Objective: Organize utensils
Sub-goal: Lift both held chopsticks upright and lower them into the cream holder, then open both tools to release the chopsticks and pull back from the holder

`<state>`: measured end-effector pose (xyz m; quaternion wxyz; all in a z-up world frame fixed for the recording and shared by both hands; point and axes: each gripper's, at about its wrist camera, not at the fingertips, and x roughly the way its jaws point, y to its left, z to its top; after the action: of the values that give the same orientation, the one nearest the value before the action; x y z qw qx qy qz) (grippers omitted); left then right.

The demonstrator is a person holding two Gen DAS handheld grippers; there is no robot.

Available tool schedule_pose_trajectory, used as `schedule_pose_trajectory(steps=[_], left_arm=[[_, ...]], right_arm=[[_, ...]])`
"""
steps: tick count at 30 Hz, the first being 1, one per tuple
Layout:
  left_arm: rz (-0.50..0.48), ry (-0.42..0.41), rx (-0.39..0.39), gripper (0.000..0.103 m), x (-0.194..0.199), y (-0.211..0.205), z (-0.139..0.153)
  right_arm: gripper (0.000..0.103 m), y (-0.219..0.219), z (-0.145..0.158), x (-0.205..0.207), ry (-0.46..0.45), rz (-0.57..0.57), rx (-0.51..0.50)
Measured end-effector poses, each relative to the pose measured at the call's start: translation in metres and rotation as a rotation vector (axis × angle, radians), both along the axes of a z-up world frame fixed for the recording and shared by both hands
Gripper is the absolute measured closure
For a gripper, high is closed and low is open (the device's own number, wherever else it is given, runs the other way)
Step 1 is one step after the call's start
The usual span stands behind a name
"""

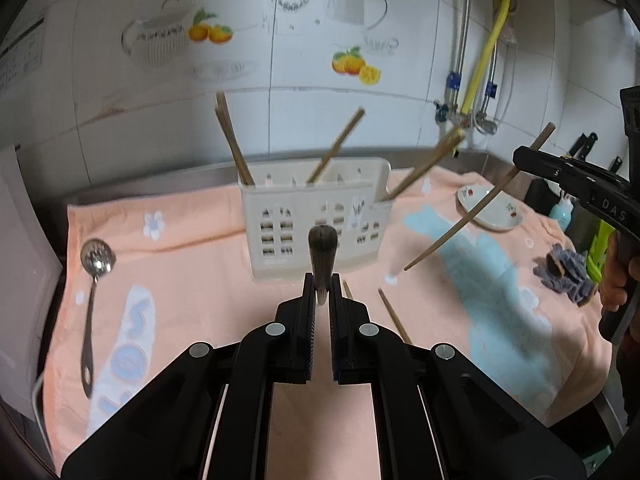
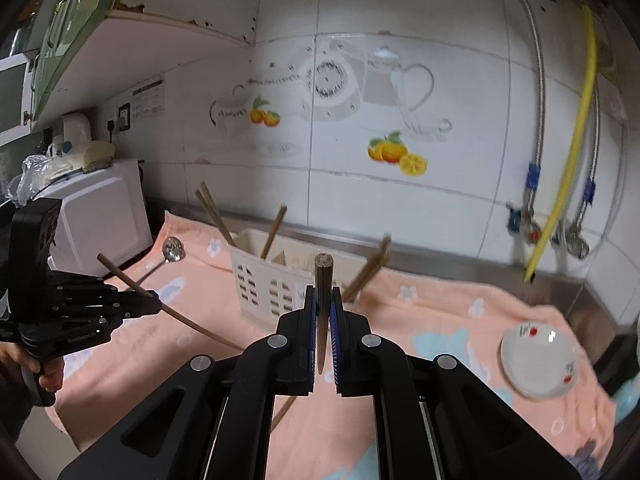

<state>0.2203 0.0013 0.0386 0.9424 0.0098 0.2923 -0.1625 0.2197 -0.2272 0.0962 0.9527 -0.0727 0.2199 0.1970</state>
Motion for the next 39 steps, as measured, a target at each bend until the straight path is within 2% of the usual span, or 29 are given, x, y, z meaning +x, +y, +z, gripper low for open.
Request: schedule_pose_trajectory(steps=[11, 17, 22, 28, 39], left_arm=[[0.004, -0.176, 0.041, 0.098, 0.004, -0.001, 0.079], [0.029, -0.234, 0.070, 0.098, 0.020, -0.003, 0.105], [0.047, -0.191, 0.105, 0.098, 0.051, -0.007, 0.097], [0.047, -0.112, 0.092, 0.098, 0.080, -0.005, 0.074], [0.051, -0.059, 0.077, 0.097, 0.094, -0.008, 0.053]], right_arm=[[0.097, 0.010, 0.052, 0.022, -0.072, 0.035, 0.022], [0.097, 0.014, 0.066, 0.037, -0.097, 0.025, 0.038], [0.097, 0.021, 0.056, 0.056, -0.079, 0.003, 0.005], [0.097, 0.024, 0.035, 0.075, -0.035, -0.010, -0.013], [0.097, 0.029, 0.002, 0.096, 0.036, -0.008, -0.027]])
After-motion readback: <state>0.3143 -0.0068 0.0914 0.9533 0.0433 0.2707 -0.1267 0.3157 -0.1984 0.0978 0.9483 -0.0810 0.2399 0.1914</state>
